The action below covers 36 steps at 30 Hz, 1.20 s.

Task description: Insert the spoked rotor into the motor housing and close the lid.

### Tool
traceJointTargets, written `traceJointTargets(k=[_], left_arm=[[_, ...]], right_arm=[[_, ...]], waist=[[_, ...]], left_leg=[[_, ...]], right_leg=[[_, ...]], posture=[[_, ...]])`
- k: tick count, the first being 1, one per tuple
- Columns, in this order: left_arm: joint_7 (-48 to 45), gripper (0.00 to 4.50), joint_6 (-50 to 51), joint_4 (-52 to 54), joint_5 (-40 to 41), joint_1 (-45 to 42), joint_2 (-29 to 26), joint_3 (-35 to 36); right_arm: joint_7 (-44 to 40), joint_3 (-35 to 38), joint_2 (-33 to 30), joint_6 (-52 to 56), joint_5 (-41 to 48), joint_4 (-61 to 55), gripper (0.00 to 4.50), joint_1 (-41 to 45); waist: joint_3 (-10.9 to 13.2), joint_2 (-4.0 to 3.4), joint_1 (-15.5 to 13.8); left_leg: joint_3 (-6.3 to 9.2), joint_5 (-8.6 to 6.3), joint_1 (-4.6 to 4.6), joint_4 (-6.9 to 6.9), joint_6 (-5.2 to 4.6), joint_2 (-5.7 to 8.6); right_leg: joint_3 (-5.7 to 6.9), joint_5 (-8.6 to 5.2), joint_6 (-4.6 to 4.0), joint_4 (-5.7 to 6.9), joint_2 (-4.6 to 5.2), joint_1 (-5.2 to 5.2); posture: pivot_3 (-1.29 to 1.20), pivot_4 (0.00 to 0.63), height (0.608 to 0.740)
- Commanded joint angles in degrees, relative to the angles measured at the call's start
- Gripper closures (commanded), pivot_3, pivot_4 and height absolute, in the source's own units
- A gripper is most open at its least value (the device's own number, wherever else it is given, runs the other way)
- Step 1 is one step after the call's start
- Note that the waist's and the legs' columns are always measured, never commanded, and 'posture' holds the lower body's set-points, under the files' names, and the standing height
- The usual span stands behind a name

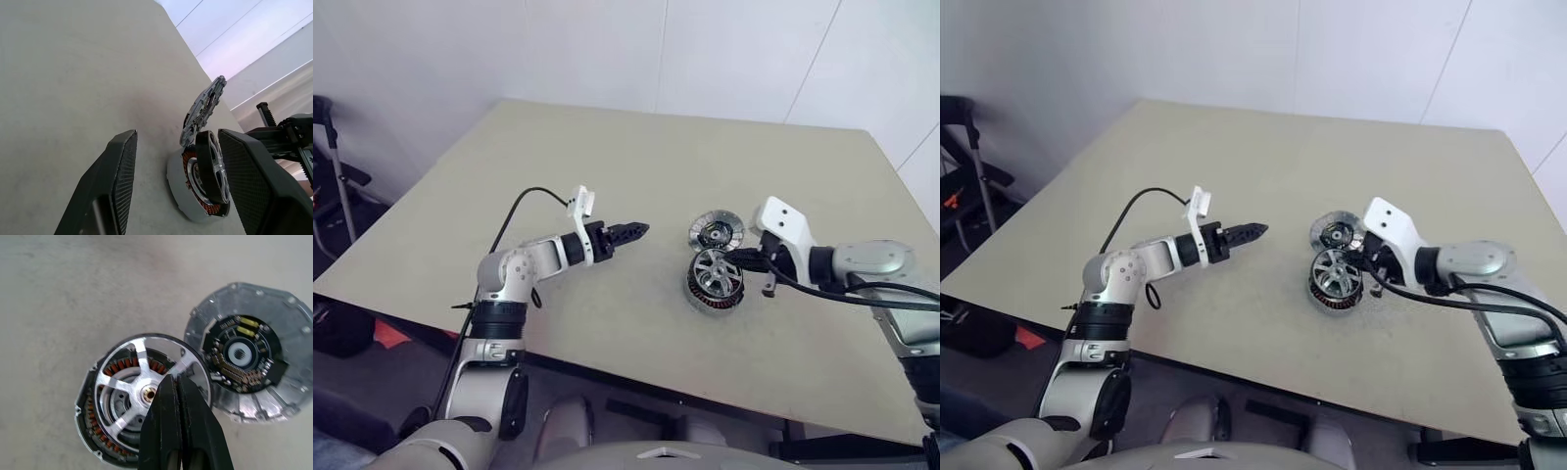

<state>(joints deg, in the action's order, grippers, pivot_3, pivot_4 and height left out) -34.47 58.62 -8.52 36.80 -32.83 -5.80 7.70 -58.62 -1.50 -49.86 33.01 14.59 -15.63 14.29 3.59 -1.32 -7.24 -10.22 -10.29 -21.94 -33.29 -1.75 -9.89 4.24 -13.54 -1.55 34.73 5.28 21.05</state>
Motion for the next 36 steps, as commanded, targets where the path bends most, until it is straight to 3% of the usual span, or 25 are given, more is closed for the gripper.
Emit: traceJointTargets(k=[1,18,36], left_arm=[[0.1,1.72,-1.2,0.7,0.8,-0.4,-0.3,0.3],[1.3,1.72,-1.5,1.6,0.8,0.7,-0.8,0.1],[1.0,1.72,-4.3,-2.7,0.3,-1.6,-3.0,1.1]], right_arm=[[1.3,-1.8,0.5,-0.7,-1.3,-0.3,4.50,2.0],[2.0,-7.2,2.5,-5.9,-6.8,7.4,4.50,7.3],[1.6,-3.9,-0.3,-4.0,-5.0,-0.2,4.50,0.3]], waist=[[0.0,0.00,0.0],[0.0,-0.01,0.1],[0.0,0.00,0.0]], left_leg=[[0.00,0.00,0.01,0.00,0.00,0.00],[0.01,0.04,0.04,-0.02,0.06,0.00],[0.02,0.04,0.14,-0.04,0.07,0.00]], right_leg=[[0.00,0.00,0.00,0.01,0.00,0.00],[-0.01,0.01,-0.01,0.11,0.00,-0.01],[-0.01,0.01,-0.01,0.11,-0.01,-0.11]], posture=[[0.00,0.000,0.740],[0.00,0.000,0.740],[0.00,0.000,0.740]])
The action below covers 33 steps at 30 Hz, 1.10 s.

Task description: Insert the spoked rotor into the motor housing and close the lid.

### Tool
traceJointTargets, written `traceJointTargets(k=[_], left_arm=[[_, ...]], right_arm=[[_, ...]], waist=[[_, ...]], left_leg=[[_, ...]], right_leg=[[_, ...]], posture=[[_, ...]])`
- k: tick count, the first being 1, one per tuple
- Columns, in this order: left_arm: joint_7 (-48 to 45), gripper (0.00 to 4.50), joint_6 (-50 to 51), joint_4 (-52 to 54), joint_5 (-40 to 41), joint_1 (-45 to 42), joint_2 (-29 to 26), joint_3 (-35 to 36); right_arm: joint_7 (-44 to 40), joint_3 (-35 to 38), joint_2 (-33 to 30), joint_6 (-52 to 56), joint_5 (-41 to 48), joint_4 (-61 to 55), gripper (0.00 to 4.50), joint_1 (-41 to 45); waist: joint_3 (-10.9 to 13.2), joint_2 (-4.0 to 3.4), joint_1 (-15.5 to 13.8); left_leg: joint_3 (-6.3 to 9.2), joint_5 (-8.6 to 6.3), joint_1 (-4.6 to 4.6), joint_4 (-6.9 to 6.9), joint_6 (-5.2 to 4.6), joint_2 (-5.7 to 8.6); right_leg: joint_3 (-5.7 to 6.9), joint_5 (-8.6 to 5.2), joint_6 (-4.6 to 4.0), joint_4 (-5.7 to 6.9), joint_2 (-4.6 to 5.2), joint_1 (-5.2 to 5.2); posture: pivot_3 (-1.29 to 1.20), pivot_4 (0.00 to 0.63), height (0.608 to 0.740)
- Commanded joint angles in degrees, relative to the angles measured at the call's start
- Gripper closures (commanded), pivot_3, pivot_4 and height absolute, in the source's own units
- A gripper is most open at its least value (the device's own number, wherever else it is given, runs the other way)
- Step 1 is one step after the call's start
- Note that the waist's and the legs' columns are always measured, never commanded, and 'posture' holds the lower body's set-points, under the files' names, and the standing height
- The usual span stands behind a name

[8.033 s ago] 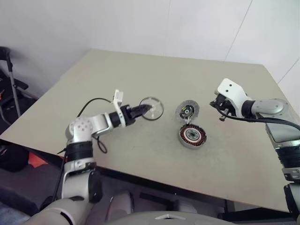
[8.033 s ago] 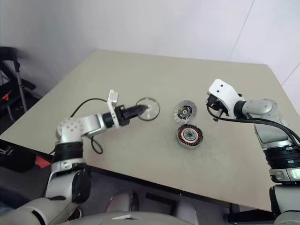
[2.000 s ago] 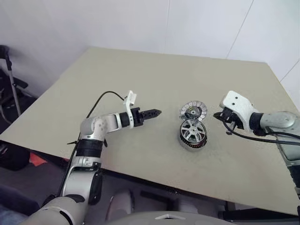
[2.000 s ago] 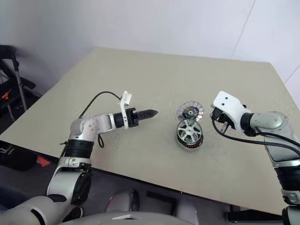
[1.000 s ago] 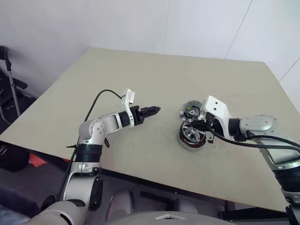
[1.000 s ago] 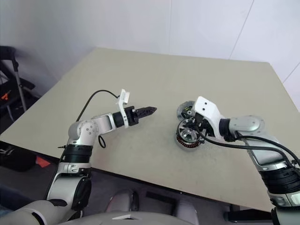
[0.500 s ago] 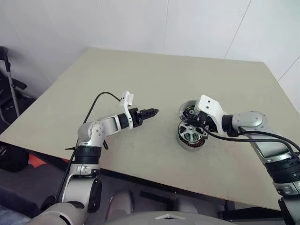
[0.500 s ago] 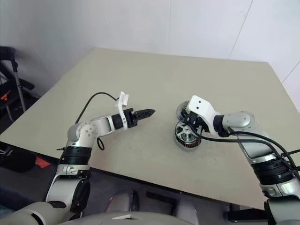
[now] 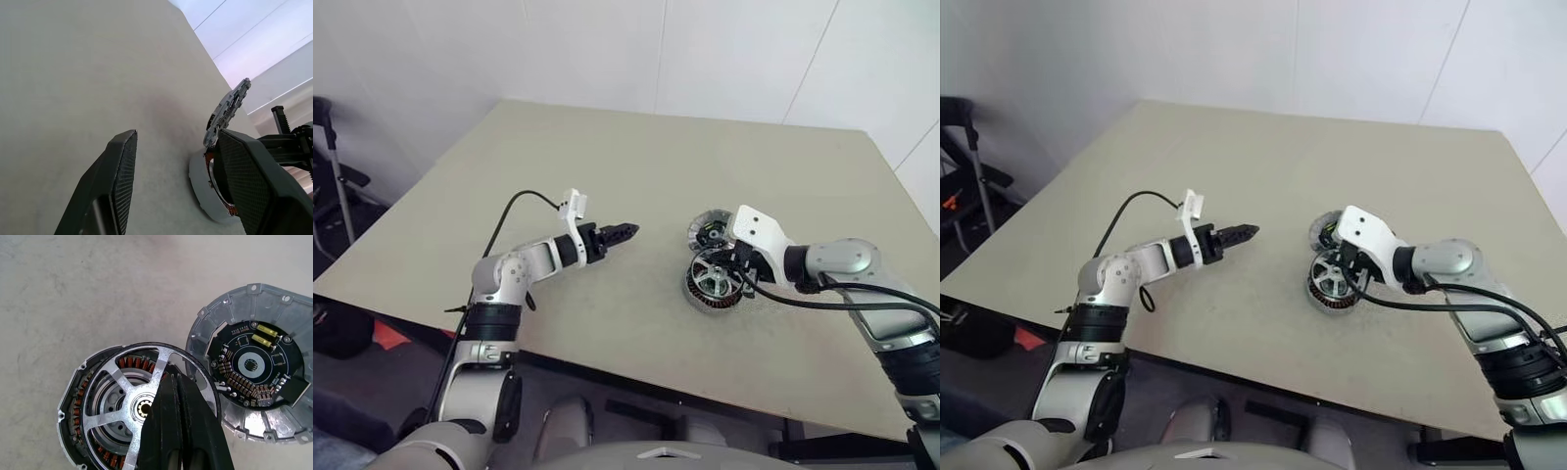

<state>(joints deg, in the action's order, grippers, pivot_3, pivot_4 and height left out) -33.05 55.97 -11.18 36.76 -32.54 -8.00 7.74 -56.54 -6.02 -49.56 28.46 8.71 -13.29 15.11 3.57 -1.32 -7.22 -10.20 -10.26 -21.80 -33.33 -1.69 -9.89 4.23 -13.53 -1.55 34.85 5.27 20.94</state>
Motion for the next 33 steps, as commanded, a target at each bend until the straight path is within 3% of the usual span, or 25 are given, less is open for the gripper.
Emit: traceJointTargets(k=[1,10,27,31,33], left_arm=[[-0.5,1.72,-1.9,-0.4,0.3,-2.1,-1.0,1.1],[-0.7,1.72,-3.0,-2.0,0.4,-2.9,-1.9,1.3],[-0.7,1.72,-3.1,-2.6,0.2,-2.5,-1.5,0.8],[-0.8,1.72,-2.9,-2.4,0.4,-2.4,-1.8,1.0],[-0.9,1.72,-2.7,-2.2,0.5,-2.2,-1.9,1.0]], right_arm=[[-0.5,0.6,-0.6,0.7,0.9,-2.8,4.50,-0.7],[-0.5,1.7,-0.1,2.1,2.5,-5.1,4.50,-1.2],[4.7,10.6,2.1,9.9,11.0,-2.4,4.50,7.4],[5.0,15.8,0.9,14.9,14.3,0.6,4.50,6.5],[4.1,20.9,1.0,21.0,20.0,2.2,4.50,6.2]], waist=[[0.0,0.00,0.0],[0.0,-0.01,0.1],[0.0,-0.02,0.0],[0.0,-0.02,-0.2],[0.0,-0.01,-0.3]], left_leg=[[0.00,0.00,0.00,0.00,0.00,0.00],[0.00,0.00,0.02,0.00,0.00,0.00],[0.00,0.02,-0.01,-0.05,0.01,0.01],[0.00,0.02,-0.01,-0.06,0.02,0.01],[0.00,0.02,-0.02,-0.07,0.01,0.02]], right_leg=[[0.00,0.00,0.00,0.00,0.00,0.00],[0.00,0.00,0.00,0.02,0.00,0.01],[-0.01,0.00,-0.01,0.12,0.00,0.04],[-0.01,0.00,-0.01,0.12,0.00,0.02],[-0.01,0.01,-0.01,0.12,0.01,0.02]], posture=[[0.00,0.000,0.740],[0.00,0.000,0.740],[0.00,0.000,0.740],[0.00,0.000,0.740],[0.00,0.000,0.740]])
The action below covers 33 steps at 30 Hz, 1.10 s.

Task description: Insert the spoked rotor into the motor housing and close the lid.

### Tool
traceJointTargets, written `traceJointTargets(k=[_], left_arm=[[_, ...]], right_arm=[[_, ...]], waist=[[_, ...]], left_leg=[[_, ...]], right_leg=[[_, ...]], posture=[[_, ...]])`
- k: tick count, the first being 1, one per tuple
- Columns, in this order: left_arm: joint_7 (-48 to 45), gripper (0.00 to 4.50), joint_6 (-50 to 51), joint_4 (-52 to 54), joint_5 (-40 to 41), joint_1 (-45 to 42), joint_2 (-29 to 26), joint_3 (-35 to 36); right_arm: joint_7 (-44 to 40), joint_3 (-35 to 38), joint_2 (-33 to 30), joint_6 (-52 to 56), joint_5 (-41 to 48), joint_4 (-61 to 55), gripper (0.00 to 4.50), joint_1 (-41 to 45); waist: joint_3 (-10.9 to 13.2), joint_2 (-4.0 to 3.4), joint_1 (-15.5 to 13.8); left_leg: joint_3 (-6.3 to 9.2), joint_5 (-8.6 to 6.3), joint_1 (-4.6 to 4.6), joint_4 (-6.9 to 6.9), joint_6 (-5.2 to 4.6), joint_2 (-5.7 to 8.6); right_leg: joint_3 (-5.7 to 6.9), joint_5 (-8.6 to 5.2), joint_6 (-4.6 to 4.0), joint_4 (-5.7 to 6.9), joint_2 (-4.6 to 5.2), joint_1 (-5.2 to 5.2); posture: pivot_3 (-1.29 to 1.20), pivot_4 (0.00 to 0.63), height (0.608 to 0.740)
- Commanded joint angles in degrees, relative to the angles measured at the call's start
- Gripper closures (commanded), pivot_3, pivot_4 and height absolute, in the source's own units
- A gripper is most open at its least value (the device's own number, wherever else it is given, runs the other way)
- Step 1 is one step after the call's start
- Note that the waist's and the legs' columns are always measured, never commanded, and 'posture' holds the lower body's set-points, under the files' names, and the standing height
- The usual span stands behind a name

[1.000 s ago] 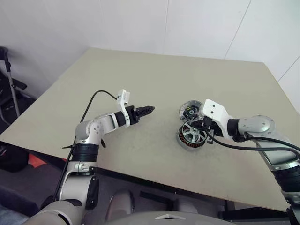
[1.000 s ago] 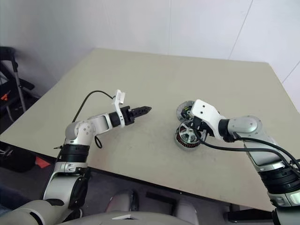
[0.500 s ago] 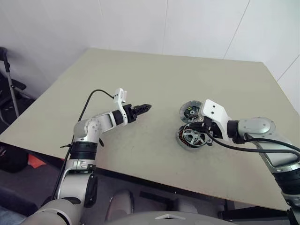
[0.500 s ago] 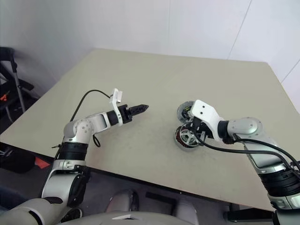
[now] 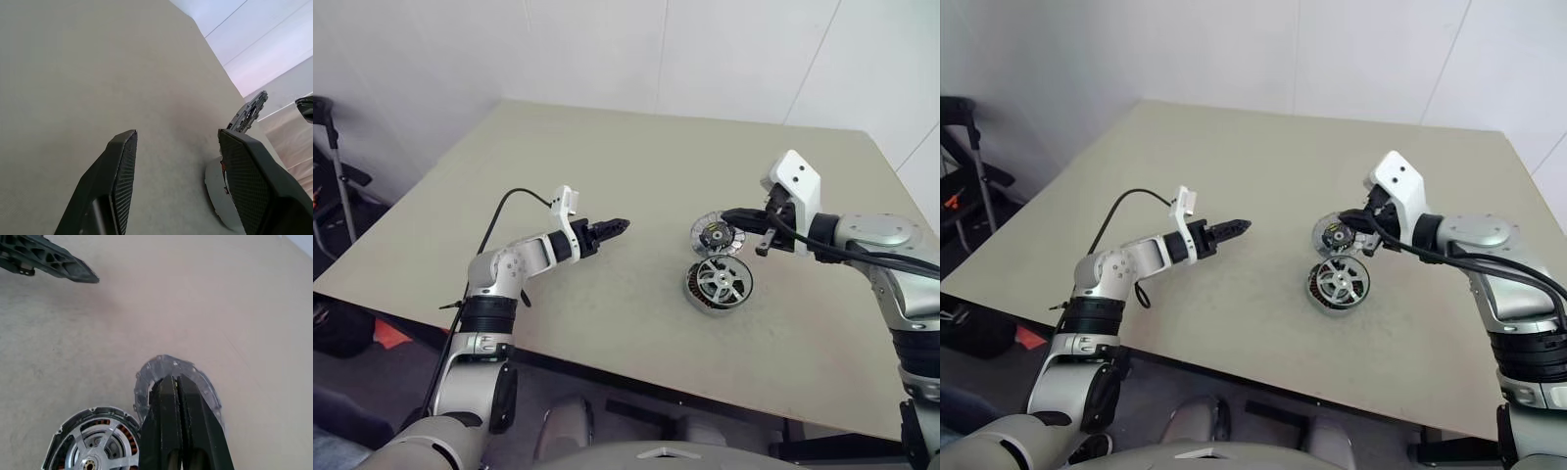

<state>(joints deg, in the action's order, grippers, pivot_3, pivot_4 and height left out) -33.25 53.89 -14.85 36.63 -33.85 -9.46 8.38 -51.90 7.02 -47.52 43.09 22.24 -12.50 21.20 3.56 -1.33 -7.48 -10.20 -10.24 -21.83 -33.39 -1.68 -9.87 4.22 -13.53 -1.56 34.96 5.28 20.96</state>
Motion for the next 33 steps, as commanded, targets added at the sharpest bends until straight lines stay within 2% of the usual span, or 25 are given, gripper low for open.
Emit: traceJointTargets(k=[1,4,7,8,9,12,14,18,26,33], left_arm=[[-0.7,1.72,-0.6,1.5,0.6,-0.7,-0.5,0.4],[-0.7,1.72,-0.7,1.4,0.6,-0.3,-0.5,0.4],[-0.6,1.72,-0.7,1.2,0.6,-0.2,-0.2,0.3],[-0.6,1.68,-0.7,1.2,0.6,-0.2,-0.1,0.3],[-0.5,1.68,-0.7,1.2,0.6,-0.2,-0.1,0.3],[-0.4,1.68,-0.5,1.4,0.6,0.1,0.1,0.2],[-0.3,1.68,-0.4,1.5,0.7,0.3,0.0,0.3],[-0.3,1.68,-0.2,1.5,0.7,0.3,0.0,0.3],[-0.1,1.68,0.0,1.7,0.3,0.6,-0.3,0.1],[0.1,1.68,-0.1,1.9,0.2,0.6,-0.3,-0.1]], right_arm=[[-1.7,10.5,-1.3,9.4,9.5,2.7,4.50,-0.4],[-6.2,17.2,-3.1,16.9,16.6,9.1,4.50,-2.6],[-11.8,20.5,-5.0,20.3,21.5,13.7,4.50,-6.5],[-13.2,20.5,-5.6,20.1,21.7,14.6,4.08,-8.0],[-14.3,20.2,-6.1,19.6,21.5,15.7,3.90,-9.4],[-15.8,19.4,-6.4,18.0,20.4,18.9,2.93,-13.1],[-17.3,18.3,-6.2,17.6,21.0,17.1,2.25,-15.9],[-17.5,15.6,-4.7,17.7,21.5,14.8,2.25,-19.5],[-13.4,14.5,-1.5,23.2,23.8,16.0,2.25,-17.7],[-11.7,12.3,0.4,21.7,22.2,19.8,2.25,-15.2]], waist=[[0.0,0.00,-0.1],[0.0,0.00,-0.5],[0.0,0.00,-1.1],[0.0,-0.03,-1.2],[0.0,-0.04,-1.2],[0.0,-0.06,-1.3],[-0.1,-0.12,-1.3],[-0.1,-0.12,-1.3],[-0.1,-0.12,-1.3],[-0.1,-0.12,-1.4]], left_leg=[[0.00,0.00,-0.01,0.00,-0.01,0.01],[0.00,0.01,-0.01,-0.01,-0.04,0.01],[-0.01,0.00,0.00,-0.02,-0.04,0.00],[-0.01,0.00,0.00,-0.03,-0.04,0.00],[-0.01,0.01,0.00,-0.03,-0.04,-0.01],[-0.01,0.01,0.01,-0.08,-0.03,-0.02],[-0.01,0.00,0.00,-0.16,-0.02,-0.02],[0.00,-0.02,0.01,-0.21,-0.02,-0.05],[0.03,-0.02,-0.01,-0.33,-0.03,-0.04],[0.05,-0.02,-0.01,-0.32,-0.02,-0.04]], right_leg=[[0.00,0.00,0.00,0.00,0.00,0.00],[0.00,0.00,0.00,-0.01,0.00,0.00],[0.01,0.00,0.00,-0.03,0.00,-0.02],[0.01,0.00,0.00,-0.03,0.00,-0.01],[0.02,0.00,0.00,-0.02,0.00,-0.01],[0.04,0.00,0.00,-0.01,0.00,-0.05],[0.05,0.00,0.00,-0.01,0.00,-0.05],[0.07,-0.01,0.02,-0.01,-0.01,-0.08],[0.07,-0.01,0.04,-0.09,0.00,-0.16],[0.08,0.00,0.05,-0.10,0.00,-0.17]], posture=[[0.00,0.000,0.740],[0.00,0.000,0.740],[0.00,0.000,0.740],[0.00,0.000,0.740],[0.00,0.000,0.740],[0.00,0.000,0.740],[0.00,0.000,0.740],[0.00,0.000,0.740],[0.00,0.000,0.740],[0.00,0.000,0.740]])
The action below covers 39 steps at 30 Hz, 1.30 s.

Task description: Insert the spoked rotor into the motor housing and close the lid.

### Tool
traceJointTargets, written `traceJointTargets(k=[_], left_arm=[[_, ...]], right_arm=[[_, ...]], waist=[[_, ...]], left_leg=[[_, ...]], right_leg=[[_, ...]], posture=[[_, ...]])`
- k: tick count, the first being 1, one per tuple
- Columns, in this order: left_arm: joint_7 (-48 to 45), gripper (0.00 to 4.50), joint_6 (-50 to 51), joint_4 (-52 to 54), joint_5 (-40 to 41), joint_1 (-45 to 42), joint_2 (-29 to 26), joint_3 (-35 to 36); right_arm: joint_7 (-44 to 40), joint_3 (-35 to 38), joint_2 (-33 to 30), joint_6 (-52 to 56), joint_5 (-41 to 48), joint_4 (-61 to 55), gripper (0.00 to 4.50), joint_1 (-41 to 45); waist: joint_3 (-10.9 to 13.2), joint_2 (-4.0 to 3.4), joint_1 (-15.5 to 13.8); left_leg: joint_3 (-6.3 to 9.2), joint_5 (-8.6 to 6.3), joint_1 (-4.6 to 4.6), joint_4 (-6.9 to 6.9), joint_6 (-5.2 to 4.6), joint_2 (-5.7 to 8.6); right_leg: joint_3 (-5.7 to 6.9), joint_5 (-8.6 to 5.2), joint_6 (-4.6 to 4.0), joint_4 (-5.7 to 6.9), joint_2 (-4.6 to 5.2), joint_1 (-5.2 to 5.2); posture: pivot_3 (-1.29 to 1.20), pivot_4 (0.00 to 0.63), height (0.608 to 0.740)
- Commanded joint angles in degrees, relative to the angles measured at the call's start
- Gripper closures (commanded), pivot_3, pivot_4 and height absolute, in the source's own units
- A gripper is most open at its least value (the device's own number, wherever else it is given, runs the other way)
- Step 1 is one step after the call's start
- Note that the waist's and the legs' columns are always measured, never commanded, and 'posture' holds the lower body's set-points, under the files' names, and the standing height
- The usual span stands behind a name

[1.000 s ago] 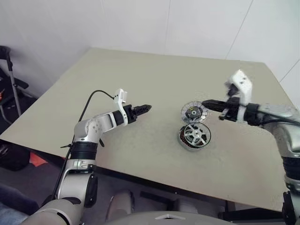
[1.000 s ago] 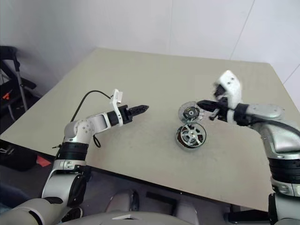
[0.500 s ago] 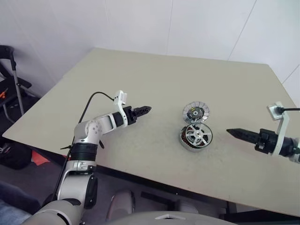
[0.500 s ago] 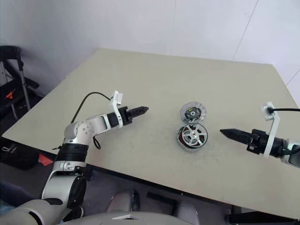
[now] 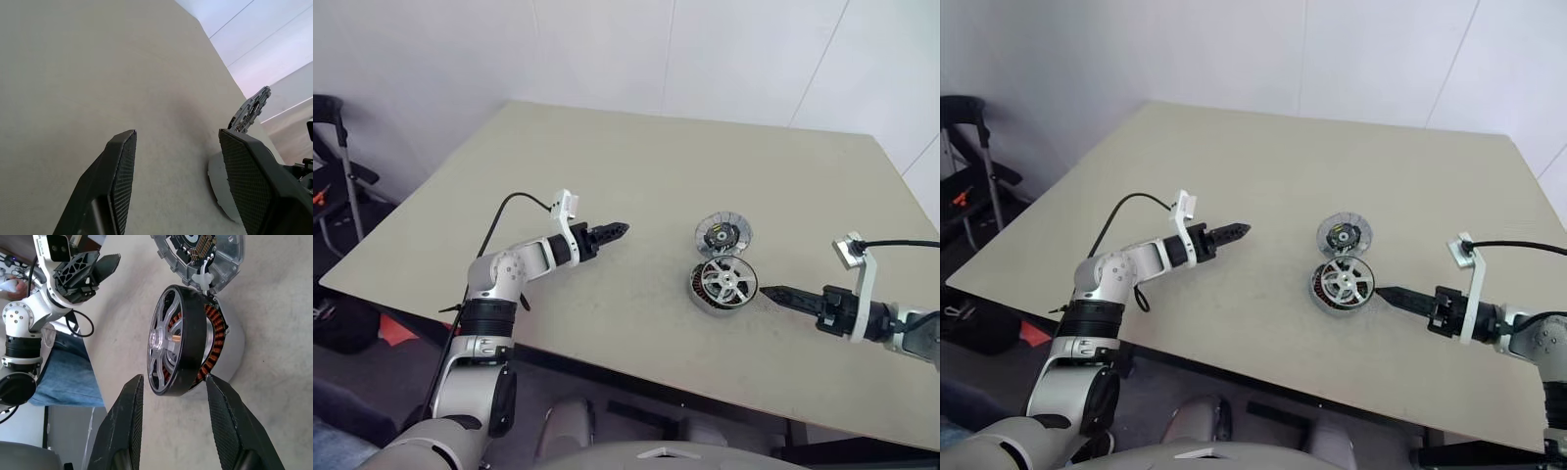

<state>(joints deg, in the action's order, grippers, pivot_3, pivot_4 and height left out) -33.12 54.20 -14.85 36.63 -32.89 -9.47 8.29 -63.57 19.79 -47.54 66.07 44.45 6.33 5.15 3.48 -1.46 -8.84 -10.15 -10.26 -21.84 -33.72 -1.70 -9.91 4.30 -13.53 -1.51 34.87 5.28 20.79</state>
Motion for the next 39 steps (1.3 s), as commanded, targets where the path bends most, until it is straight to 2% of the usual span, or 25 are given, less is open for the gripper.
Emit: traceJointTargets(k=[1,9,12,17,21,26,39], left_arm=[[0.0,1.68,-0.5,2.0,0.1,-0.2,-0.3,-0.1],[0.1,1.68,-0.5,2.4,0.0,0.1,-0.6,0.2],[0.1,1.68,-0.5,2.3,0.0,0.1,-0.7,0.2],[0.1,1.68,-0.7,2.4,-0.5,0.5,-0.6,-0.3],[0.2,1.68,-0.8,2.4,-0.6,0.7,-0.5,-0.7],[0.1,1.68,-0.8,2.4,-0.8,0.7,-0.5,-0.8],[0.0,1.68,-0.8,2.0,-1.3,0.7,-0.6,-1.1]], right_arm=[[-0.1,-0.9,0.6,-1.9,-0.3,1.5,2.25,0.9],[-3.2,-5.4,0.8,-8.0,-3.6,7.9,2.25,1.2],[-4.6,-6.7,0.5,-9.9,-4.9,10.9,2.87,2.2],[-6.7,-7.5,0.0,-12.1,-6.3,14.2,4.47,3.2],[-7.1,-7.1,0.1,-12.5,-6.6,14.5,4.47,3.2],[-6.4,-6.6,0.4,-12.2,-6.6,13.8,4.47,3.1],[-2.6,-5.7,1.2,-9.9,-5.7,11.2,4.47,3.9]], waist=[[0.0,0.00,0.0],[0.0,0.00,0.0],[0.0,0.00,0.0],[0.0,0.16,0.2],[0.0,0.18,0.2],[0.0,0.19,0.1],[0.0,0.20,0.2]], left_leg=[[0.00,0.00,-0.01,0.00,0.00,0.01],[0.00,-0.01,-0.04,0.05,-0.01,0.00],[0.00,-0.01,-0.04,0.04,-0.01,0.00],[-0.01,-0.01,0.10,-0.02,-0.01,-0.05],[-0.01,-0.02,0.29,-0.24,-0.03,-0.03],[-0.02,-0.03,0.48,-0.29,-0.04,0.01],[-0.02,-0.08,0.49,-0.18,-0.12,-0.01]], right_leg=[[0.00,0.00,0.00,0.00,0.00,0.01],[0.03,0.02,0.03,0.00,0.00,0.03],[0.03,0.02,0.02,0.00,0.00,0.03],[0.02,0.02,0.03,-0.09,0.00,-0.11],[-0.01,-0.22,0.43,-0.18,0.04,-0.42],[-0.03,-0.25,0.48,-0.28,0.12,-0.69],[-0.02,-0.25,0.48,-0.28,0.10,-0.63]], posture=[[0.00,0.000,0.740],[0.00,0.000,0.740],[0.00,0.000,0.740],[0.00,0.000,0.740],[0.00,0.000,0.740],[0.00,0.000,0.740],[0.00,0.000,0.740]])
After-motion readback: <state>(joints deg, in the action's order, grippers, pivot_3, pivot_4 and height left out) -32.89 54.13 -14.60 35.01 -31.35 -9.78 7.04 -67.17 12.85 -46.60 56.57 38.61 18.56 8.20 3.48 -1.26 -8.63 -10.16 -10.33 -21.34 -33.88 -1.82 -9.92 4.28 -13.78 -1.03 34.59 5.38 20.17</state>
